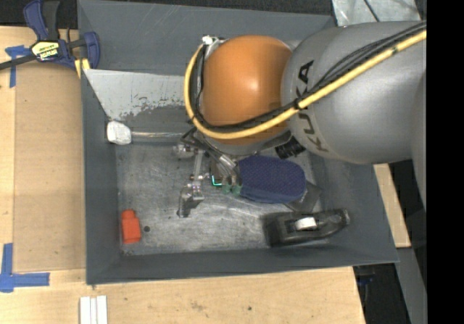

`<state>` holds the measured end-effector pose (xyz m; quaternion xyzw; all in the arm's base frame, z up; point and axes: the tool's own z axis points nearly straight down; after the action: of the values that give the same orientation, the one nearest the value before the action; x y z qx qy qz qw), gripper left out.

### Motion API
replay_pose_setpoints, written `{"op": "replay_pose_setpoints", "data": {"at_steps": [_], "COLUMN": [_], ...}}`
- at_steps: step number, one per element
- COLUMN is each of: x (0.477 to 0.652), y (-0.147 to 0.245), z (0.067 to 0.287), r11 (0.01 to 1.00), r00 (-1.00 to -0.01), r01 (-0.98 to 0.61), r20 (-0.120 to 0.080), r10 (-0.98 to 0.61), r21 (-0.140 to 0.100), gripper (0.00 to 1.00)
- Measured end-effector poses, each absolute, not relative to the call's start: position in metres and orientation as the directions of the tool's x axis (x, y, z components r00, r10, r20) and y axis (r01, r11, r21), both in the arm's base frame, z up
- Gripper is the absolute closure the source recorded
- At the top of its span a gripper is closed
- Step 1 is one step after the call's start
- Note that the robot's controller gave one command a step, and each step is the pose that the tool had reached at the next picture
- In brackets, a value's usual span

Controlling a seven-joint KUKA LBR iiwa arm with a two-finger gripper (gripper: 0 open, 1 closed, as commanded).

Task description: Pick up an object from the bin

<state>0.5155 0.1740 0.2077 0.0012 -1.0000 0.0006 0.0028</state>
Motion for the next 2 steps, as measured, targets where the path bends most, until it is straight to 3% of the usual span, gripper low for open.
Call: {"op": "replay_pose_setpoints", "data": {"at_steps": [1,2], "x": [0.508,0.54], "y": [0.073,0.001], "z": [0.202,0.145], "r11": [0.995,0.998], "r00": [-0.995,-0.998], "r01": [-0.095,-0.057], "r20": [0.0,0.002], "r10": [-0.095,-0.057], "r21": [-0.004,-0.004], "gripper": [0.0,0.0]}}
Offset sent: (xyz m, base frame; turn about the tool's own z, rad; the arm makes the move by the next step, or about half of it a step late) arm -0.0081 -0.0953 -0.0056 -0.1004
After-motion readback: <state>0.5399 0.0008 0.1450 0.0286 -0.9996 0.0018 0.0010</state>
